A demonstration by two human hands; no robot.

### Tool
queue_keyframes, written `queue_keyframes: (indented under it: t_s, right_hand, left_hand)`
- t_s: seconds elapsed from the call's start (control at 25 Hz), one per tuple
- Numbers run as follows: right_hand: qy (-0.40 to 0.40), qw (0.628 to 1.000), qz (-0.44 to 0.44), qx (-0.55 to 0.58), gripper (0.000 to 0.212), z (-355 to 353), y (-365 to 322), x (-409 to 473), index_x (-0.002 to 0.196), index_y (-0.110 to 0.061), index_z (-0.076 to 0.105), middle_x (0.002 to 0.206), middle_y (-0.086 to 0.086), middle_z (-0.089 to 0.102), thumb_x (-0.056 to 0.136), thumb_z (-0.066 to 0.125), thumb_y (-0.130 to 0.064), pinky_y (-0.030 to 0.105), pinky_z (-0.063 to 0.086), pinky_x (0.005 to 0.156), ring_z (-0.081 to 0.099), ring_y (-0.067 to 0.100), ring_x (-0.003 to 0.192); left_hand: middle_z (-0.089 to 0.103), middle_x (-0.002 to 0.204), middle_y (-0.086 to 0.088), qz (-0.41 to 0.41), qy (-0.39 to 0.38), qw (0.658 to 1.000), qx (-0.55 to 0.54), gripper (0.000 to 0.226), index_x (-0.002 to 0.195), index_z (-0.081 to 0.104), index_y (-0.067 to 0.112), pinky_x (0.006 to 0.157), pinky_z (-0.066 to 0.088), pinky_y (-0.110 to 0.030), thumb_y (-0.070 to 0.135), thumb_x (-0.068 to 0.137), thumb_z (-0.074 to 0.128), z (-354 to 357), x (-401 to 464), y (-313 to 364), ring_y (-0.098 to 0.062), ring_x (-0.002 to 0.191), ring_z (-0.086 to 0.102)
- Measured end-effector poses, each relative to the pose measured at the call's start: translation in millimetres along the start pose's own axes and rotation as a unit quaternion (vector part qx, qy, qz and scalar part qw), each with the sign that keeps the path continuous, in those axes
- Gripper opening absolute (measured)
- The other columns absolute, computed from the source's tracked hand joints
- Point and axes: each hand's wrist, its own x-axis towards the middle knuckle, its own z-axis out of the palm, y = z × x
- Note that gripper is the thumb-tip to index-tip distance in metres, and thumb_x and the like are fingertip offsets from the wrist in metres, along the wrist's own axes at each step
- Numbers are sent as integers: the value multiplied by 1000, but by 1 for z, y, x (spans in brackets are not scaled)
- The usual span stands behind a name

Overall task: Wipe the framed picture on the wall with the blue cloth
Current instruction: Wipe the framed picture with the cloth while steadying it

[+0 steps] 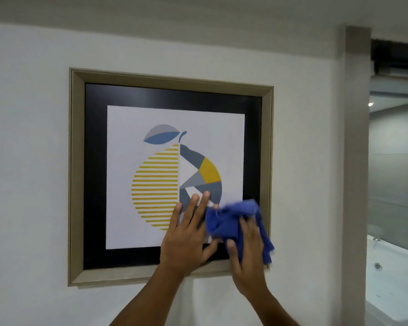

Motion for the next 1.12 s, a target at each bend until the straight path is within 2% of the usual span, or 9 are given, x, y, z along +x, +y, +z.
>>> queue_keyframes:
  t_s: [0.12,0.24,0.36,0.44,0.64,0.76,0.84,0.96,1.12]
  right_hand:
    - [-25,998,-28,-51,64,-5,-3,23,157,-27,8,160,4,25,101,38,-35,47,30,114,32,31,144]
    - [-4,996,8,-84,60,-3,-30,117,152,-9,25,151,21,40,99,35,-36,55,39,107,42,39,137]
    - [8,985,-3,-173,59,-12,-53,231,153,-11,26,158,19,28,101,36,-39,52,31,112,28,34,145]
    - [32,969,-37,-244,60,-13,-59,261,154,-15,23,161,16,21,102,36,-41,48,28,112,23,32,147]
    - [18,965,-26,-261,64,-8,-38,164,156,-15,15,162,14,20,102,31,-44,41,23,116,19,28,149]
    - [-16,974,41,-223,65,-3,-25,55,154,-14,17,156,18,34,99,33,-45,45,35,112,35,34,142]
    - [-63,975,71,-201,64,-7,-26,7,151,-12,19,149,20,45,100,25,-50,47,41,108,46,37,134]
    - [-103,973,47,-202,65,-20,-26,25,151,-9,25,150,20,43,101,23,-51,46,37,109,44,36,137]
    - [-47,973,11,-227,64,-21,-48,156,153,-9,24,158,18,29,101,40,-41,47,31,113,29,34,145]
  left_hand:
    - [17,170,-7,-4,-3,1000,-4,78,160,25,22,127,8,-49,59,95,48,-1,1,1,-27,156,16]
    - [16,170,-8,4,-10,1000,9,77,160,27,22,126,5,-50,60,95,47,2,-2,-2,-29,156,16]
    - [16,170,-7,10,-14,1000,17,78,160,27,22,126,5,-50,61,95,44,5,-2,-2,-29,156,16]
    - [16,170,-8,11,-11,1000,16,77,160,27,21,125,6,-51,62,96,40,6,-3,-2,-30,156,16]
    - [13,171,-8,-3,-27,1000,2,77,161,22,21,125,2,-50,61,97,37,4,-2,-1,-29,156,14]
    - [11,171,-10,-7,-33,999,-7,78,161,21,22,126,4,-50,61,97,40,1,-1,0,-29,156,13]
    - [10,171,-8,-8,-38,999,-11,78,161,21,21,127,4,-50,61,97,39,-1,-2,1,-29,156,13]
    - [11,171,-8,-9,-37,999,-12,78,161,21,20,127,4,-50,61,97,40,-3,1,1,-30,156,14]
    - [11,171,-9,-5,-48,999,0,81,161,23,20,126,1,-51,61,95,45,-1,0,-2,-31,156,13]
